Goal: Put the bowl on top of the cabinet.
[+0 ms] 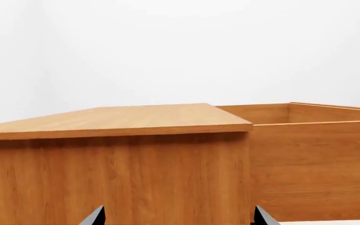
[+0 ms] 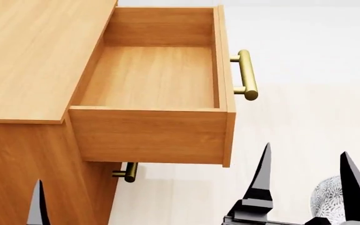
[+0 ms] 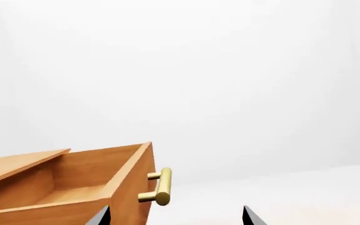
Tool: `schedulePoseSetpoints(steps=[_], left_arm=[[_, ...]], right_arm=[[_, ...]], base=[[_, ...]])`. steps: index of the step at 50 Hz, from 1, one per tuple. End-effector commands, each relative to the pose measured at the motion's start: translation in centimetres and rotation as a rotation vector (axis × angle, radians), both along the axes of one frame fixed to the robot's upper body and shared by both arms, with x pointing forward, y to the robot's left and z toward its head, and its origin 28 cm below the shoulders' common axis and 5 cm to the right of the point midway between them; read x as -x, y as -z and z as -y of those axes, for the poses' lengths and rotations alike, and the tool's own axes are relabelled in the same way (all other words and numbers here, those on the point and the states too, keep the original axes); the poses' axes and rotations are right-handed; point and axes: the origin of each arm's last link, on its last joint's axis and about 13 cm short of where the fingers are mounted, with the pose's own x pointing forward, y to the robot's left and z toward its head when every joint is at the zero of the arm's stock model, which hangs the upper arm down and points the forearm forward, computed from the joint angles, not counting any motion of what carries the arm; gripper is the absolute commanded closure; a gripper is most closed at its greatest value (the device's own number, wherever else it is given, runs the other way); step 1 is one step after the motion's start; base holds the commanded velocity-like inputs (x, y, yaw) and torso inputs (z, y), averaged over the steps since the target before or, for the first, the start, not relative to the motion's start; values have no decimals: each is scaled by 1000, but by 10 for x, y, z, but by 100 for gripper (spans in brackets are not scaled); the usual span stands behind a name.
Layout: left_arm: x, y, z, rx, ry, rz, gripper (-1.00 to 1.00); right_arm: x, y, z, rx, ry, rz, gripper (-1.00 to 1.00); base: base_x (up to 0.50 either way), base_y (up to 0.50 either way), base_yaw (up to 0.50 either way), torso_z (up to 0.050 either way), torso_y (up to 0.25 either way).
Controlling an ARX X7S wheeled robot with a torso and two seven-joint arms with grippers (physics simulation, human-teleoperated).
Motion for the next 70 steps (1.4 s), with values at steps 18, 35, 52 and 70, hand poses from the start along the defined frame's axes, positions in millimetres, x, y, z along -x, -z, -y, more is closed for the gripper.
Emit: schedulePoseSetpoints(steps=[18, 35, 52, 70], left_arm=[[0, -5, -4, 42, 2, 15, -100], [0, -5, -5, 40, -3, 18, -100], [2, -8, -6, 48, -5, 26, -100], [2, -7, -5, 47, 2, 23, -100]], right_arm=[[-18, -11, 65, -32, 66, -263, -100], [-15, -6, 84, -491, 179, -280, -100], [-45, -12, 60, -658, 232, -241, -100], [-54, 6, 113, -441, 404, -465, -100]], base=[[0, 0, 0, 0, 0], [0, 0, 0, 0, 0], [0, 0, 0, 0, 0], [0, 0, 0, 0, 0]])
